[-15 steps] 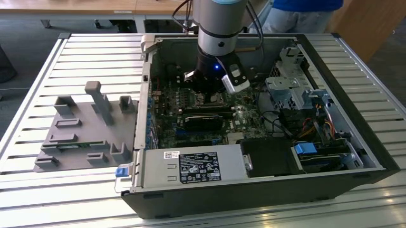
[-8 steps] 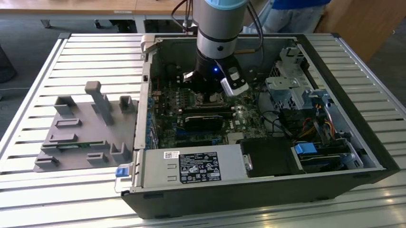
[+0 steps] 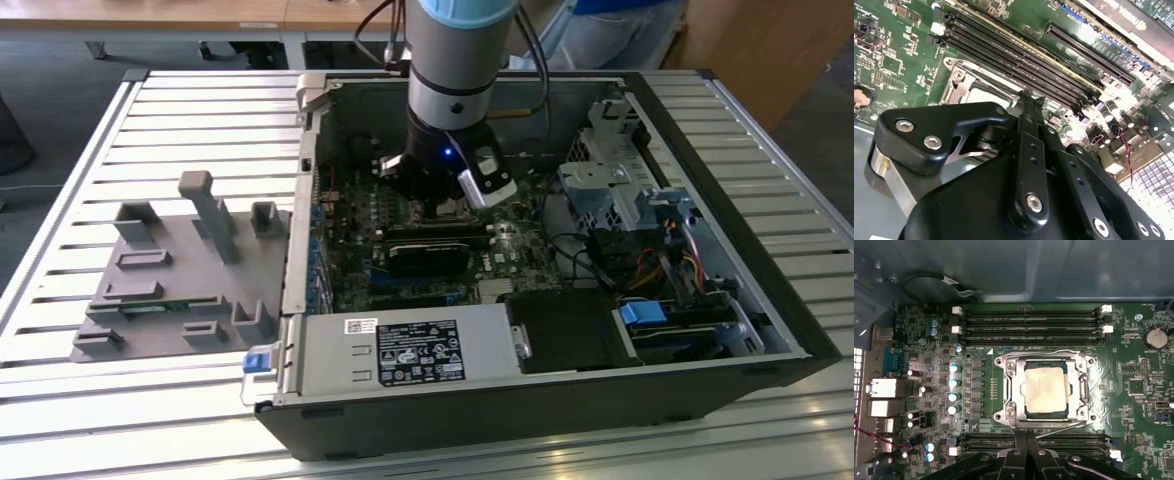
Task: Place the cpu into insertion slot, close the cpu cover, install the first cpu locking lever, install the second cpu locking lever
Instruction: 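Install the second cpu locking lever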
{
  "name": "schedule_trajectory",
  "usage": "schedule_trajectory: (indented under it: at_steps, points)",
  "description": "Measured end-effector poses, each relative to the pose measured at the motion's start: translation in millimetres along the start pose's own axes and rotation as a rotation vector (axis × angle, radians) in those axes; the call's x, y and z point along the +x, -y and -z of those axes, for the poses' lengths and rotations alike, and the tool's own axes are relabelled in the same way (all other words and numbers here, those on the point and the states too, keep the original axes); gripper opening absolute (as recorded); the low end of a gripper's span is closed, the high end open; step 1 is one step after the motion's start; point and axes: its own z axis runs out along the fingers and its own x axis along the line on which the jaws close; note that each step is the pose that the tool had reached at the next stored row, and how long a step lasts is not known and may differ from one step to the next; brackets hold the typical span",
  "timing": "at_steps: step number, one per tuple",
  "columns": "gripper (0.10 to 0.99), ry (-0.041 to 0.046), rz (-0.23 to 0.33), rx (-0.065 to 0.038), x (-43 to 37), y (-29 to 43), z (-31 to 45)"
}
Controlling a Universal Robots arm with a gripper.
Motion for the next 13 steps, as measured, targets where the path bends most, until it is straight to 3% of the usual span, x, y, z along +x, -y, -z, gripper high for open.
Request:
schedule_trajectory:
  at_steps: [8, 13]
  points:
    - [0.106, -0.0001, -0.002, -0.002, 1.0, 1.4, -9.1]
    - [0.106, -0.0009, -0.001, -0.033, 6.5, 7.1, -8.8]
